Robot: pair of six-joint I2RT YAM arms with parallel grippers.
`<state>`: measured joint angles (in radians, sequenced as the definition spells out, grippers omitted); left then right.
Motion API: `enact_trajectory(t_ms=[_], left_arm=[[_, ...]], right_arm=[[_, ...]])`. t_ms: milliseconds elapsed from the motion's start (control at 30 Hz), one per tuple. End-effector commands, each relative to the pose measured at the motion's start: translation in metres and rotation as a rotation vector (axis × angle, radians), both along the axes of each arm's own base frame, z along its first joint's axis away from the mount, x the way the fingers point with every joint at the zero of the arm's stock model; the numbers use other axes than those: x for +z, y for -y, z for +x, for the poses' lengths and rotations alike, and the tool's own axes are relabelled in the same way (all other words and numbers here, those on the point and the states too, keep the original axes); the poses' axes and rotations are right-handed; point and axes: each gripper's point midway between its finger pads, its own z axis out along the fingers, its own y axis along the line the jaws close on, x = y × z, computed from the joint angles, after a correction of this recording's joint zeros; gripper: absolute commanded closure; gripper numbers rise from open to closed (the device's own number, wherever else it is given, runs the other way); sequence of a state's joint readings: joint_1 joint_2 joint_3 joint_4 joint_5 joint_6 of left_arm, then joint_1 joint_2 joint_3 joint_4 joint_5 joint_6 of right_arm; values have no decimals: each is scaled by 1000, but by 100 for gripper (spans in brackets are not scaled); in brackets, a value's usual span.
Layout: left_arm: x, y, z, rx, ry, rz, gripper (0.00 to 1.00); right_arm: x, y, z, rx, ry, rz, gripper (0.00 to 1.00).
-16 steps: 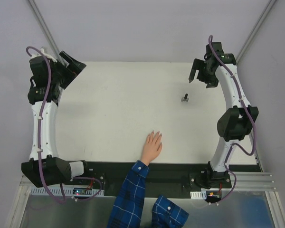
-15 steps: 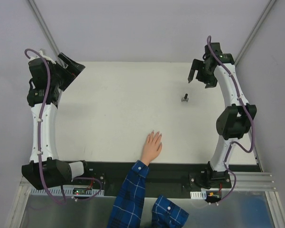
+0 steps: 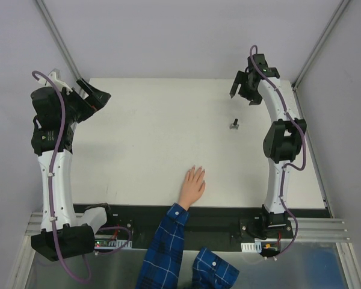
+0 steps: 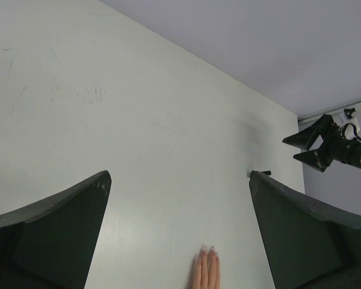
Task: Paint the nails
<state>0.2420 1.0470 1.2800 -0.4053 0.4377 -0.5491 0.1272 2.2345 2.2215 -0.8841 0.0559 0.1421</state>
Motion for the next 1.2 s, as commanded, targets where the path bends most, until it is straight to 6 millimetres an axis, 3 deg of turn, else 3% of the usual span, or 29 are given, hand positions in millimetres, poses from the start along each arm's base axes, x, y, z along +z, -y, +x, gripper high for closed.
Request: enact_trajectory(t_ms=[0, 333, 467, 867, 1167], left_arm=[[0, 6, 0, -41, 18, 22, 2], [-7, 17, 9, -72, -4, -3, 2], [-8, 20, 12, -83, -7, -12, 3], [-9, 24, 10, -94, -12, -22, 4], [-10, 26, 11, -97, -16, -32, 4]], right_arm=[[9, -9, -3, -25, 25, -27, 12], [-19, -6, -33, 0, -76, -118, 31], [-27, -12, -38, 28, -98, -119, 46], [-43, -16, -57, 44, -158, -156, 47], [-47, -12, -54, 48, -152, -185, 55]])
